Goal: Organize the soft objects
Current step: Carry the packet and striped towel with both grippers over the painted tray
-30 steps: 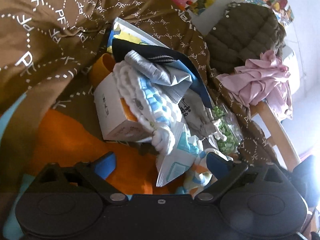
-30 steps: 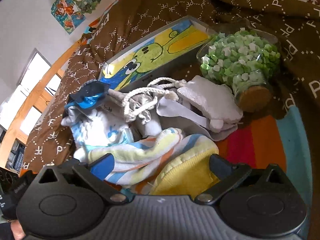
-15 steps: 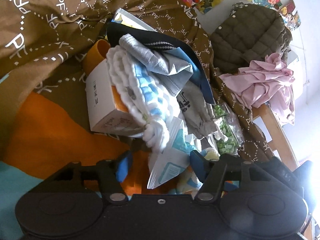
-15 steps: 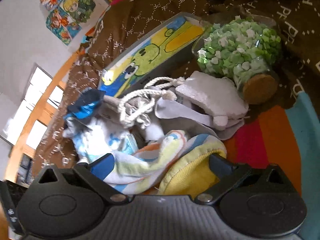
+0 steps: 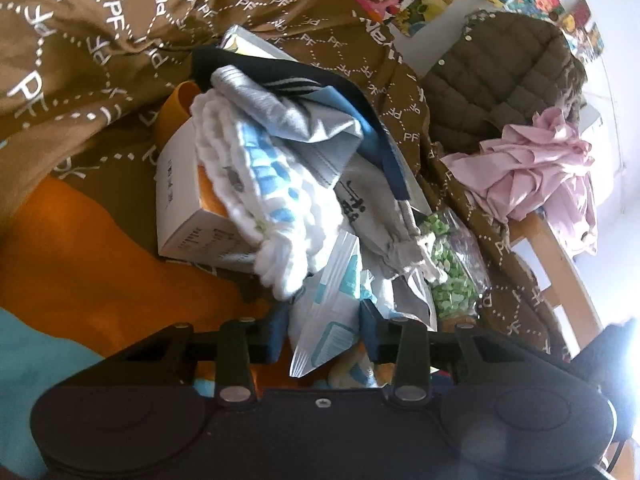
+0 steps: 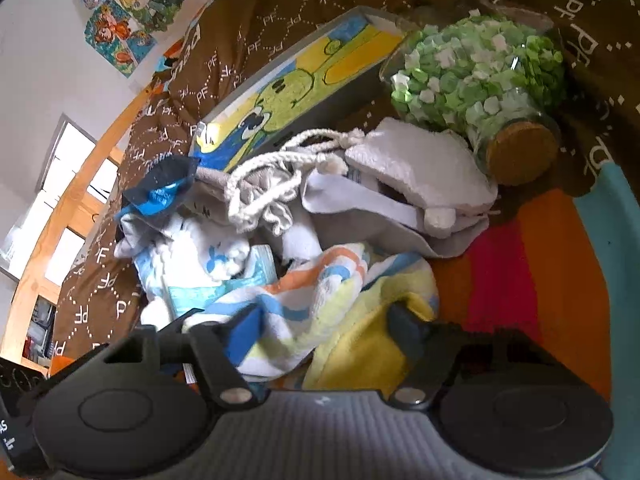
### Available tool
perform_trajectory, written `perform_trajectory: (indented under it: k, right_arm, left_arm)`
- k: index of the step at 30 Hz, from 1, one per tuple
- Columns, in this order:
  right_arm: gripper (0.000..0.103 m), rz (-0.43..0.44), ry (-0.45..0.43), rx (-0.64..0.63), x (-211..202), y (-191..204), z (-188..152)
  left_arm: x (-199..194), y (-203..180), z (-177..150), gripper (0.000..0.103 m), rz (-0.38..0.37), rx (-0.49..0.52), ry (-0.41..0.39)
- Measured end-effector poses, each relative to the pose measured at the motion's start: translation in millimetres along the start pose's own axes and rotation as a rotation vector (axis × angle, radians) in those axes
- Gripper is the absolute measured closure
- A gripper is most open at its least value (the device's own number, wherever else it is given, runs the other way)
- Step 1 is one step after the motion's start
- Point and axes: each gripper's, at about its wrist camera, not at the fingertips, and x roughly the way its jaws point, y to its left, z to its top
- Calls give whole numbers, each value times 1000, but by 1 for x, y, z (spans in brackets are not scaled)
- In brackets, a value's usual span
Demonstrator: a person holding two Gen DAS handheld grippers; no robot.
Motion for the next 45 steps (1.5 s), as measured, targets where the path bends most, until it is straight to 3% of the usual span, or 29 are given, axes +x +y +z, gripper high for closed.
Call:
perform_trajectory:
  k: [2,6,11,16,25,32,40,45]
  right_arm:
    - [55,-1,11,11,0,-2,0]
    - [73,14,34,35,2,-6,-2]
    - [85,10,4,-17,-6,2,-5]
    - [86,9,-69,-125,-23,20,-10]
    - [86,23,-294,-272,-64,41,-15]
    - [86,35,-449,-322,-87,51,-12]
    - [86,10,-544,-383,-74,65,20]
    - [86,7,-597,-387,-44,73,62]
  left_arm:
    - [-3,-5,-3,65,21,26,-10]
    - [-11,-11,-7,69,51,51,-36]
    - [-24,-20,-12,72,82,85,-81]
    - [-42,-32,-17,72,79,138,-123]
    - [-72,-51,-13,72,58,158,-221]
    - [-85,-75,1,72,22,225,-290]
    - [-76,-85,41,72,42,261,-352]
    - [-60,-82,74,72,77,258,-393]
